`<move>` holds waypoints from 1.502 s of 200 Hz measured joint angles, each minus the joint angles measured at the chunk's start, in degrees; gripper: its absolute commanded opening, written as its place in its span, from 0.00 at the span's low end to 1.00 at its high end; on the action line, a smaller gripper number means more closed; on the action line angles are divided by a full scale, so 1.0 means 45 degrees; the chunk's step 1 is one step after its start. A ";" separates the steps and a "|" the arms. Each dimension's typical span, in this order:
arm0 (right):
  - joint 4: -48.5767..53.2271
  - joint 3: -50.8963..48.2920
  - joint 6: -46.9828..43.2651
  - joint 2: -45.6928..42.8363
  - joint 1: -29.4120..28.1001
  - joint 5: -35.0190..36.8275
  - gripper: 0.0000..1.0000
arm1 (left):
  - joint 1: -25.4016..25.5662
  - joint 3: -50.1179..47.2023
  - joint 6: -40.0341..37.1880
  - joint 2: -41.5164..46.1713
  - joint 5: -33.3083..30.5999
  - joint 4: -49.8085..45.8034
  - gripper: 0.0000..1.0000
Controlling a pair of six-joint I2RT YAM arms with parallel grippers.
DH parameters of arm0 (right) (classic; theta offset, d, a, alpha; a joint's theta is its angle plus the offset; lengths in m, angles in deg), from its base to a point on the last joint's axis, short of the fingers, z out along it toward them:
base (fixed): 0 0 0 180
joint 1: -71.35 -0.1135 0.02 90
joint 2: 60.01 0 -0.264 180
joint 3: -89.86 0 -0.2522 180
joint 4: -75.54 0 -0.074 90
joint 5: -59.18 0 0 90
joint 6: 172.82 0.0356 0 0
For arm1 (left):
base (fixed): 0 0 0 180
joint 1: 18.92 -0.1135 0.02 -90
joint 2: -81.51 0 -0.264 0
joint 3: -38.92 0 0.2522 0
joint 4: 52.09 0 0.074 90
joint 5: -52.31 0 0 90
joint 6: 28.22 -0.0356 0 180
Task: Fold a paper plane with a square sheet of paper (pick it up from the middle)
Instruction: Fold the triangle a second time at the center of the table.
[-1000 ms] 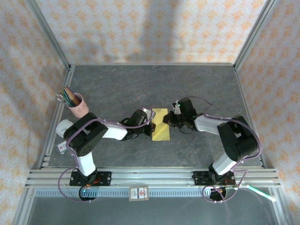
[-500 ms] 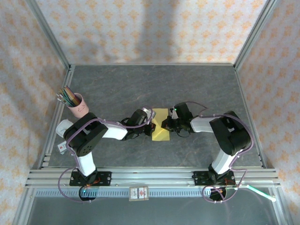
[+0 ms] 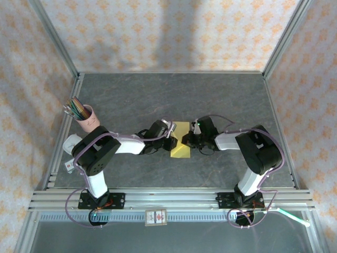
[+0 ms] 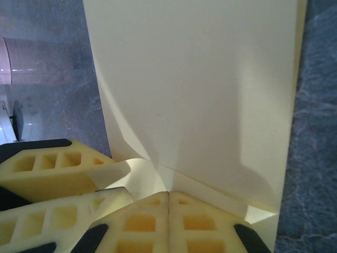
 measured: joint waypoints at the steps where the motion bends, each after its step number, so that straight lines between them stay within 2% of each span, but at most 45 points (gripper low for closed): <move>1: -0.0005 0.0000 0.0000 0.0000 0.0005 0.0000 0.01 | 0.0000 0.0000 -0.0010 0.0010 -0.0005 -0.0024 0.30; 22: -0.0121 -0.0049 0.0005 0.0000 0.0005 -0.0039 0.01 | 0.0000 -0.0005 0.0267 0.0505 -0.0073 -0.0452 0.34; 45: -0.0146 -0.0058 0.0005 0.0010 0.0010 -0.0053 0.01 | 0.0000 -0.0316 0.0738 0.1627 -0.0131 -0.0544 0.33; 53: -0.0151 -0.0058 0.0005 0.0015 0.0010 -0.0068 0.01 | 0.0000 -0.0534 0.0967 0.2074 -0.0107 -0.0491 0.27; 70: -0.0146 -0.0053 0.0005 0.0024 0.0015 -0.0083 0.01 | 0.0005 -0.1146 0.1841 0.2803 0.0311 -0.0044 0.08; 80: -0.0141 -0.0049 0.0005 0.0024 0.0034 -0.0092 0.01 | 0.0068 -0.1418 0.2205 0.2856 0.0724 0.0282 0.00; 107: -0.0141 -0.0044 0.0005 0.0034 0.0034 -0.0117 0.01 | 0.0350 -0.1486 0.3235 0.1894 0.1880 0.0933 0.00; 147: -0.0136 0.0029 0.0000 0.0097 0.0039 -0.0136 0.01 | 0.0481 -0.1059 0.3570 0.0729 0.2463 0.1025 0.00; 227: -0.0068 0.0097 -0.0010 0.0141 0.0039 -0.0131 0.01 | 0.0481 -0.0214 0.3177 -0.0389 0.2327 0.0665 0.00; 300: 0.0180 0.0233 -0.0053 0.0194 0.0073 -0.0136 0.01 | 0.0486 -0.0233 0.2637 -0.0311 0.2215 0.0486 0.00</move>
